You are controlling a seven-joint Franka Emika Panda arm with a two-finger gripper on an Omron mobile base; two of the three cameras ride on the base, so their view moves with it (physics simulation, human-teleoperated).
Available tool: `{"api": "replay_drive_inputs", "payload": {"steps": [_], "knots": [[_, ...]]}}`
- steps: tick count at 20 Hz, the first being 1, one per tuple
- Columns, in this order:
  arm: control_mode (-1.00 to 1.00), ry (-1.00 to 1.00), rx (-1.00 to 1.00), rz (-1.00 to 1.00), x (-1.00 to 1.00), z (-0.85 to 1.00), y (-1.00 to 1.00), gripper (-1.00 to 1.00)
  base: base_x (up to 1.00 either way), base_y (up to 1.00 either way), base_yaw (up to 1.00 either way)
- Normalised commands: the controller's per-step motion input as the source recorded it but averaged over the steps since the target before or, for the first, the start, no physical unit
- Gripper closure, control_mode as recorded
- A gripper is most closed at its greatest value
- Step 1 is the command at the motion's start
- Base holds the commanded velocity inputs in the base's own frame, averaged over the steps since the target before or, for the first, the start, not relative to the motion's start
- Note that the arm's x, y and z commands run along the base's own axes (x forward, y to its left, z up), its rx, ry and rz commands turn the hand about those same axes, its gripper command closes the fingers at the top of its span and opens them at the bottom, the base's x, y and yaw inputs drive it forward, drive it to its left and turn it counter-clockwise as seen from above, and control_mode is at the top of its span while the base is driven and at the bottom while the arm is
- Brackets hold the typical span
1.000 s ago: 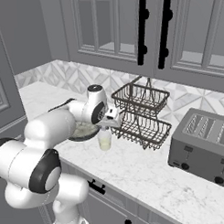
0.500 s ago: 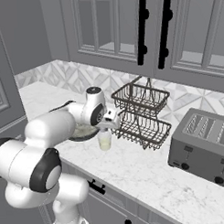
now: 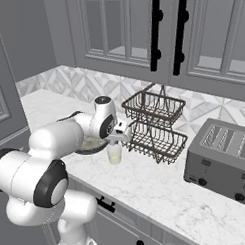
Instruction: Grab a lemon wedge from the fridge and one ice cube from the ice bowl, and put them in the glass of lemonade.
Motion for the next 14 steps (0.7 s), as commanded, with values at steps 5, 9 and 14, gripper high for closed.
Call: {"api": "replay_drive_inputs", "payload": {"steps": [5,9,14], "knots": [[-1.0,0.0,0.01,0.0,0.0,-0.15,0.0,1.0,0.0,0.0,0.0],[-1.0,0.0,0.02,0.0,0.0,-0.13,0.0,1.0,0.0,0.0,0.0],[-1.0,0.0,0.0,0.0,-0.04,-0.01,0.0,-1.0,0.0,0.0,0.0]]}}
